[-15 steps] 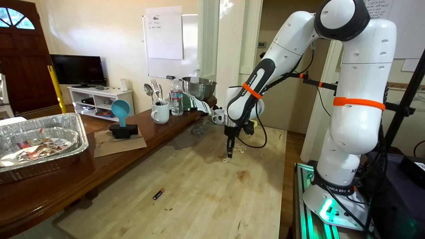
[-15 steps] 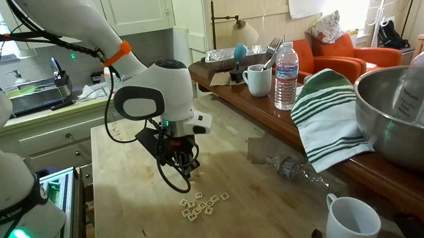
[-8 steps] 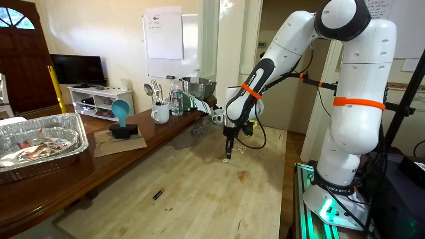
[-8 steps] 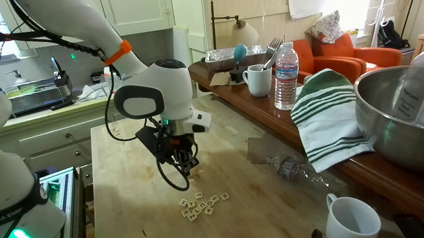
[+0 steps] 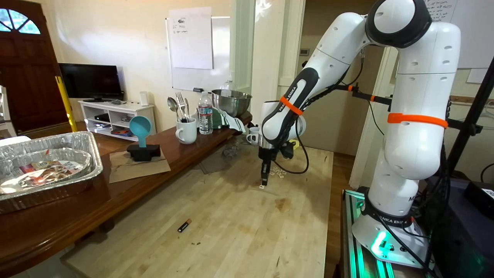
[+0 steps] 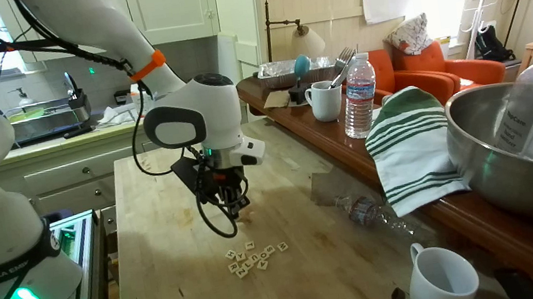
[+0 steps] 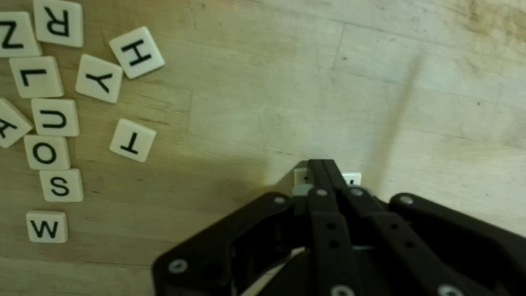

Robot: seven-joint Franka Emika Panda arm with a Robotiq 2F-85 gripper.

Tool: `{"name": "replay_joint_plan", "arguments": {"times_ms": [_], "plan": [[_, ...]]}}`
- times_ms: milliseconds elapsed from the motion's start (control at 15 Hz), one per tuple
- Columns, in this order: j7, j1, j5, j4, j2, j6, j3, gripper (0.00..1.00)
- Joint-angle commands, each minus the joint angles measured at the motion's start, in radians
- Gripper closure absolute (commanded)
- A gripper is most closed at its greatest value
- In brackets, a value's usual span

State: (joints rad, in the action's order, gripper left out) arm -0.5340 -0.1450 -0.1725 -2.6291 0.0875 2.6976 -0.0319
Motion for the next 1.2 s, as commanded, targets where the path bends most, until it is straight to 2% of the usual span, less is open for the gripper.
{"name": "replay_joint_plan", "arguments": {"times_ms": [0, 1133], "plan": [[0.015, 0.016, -0.027, -0.012, 0.053, 0.054, 0.013, 1.0], [0.011, 0.011, -0.033, -0.031, -0.005, 0.041, 0.013, 1.0]]}}
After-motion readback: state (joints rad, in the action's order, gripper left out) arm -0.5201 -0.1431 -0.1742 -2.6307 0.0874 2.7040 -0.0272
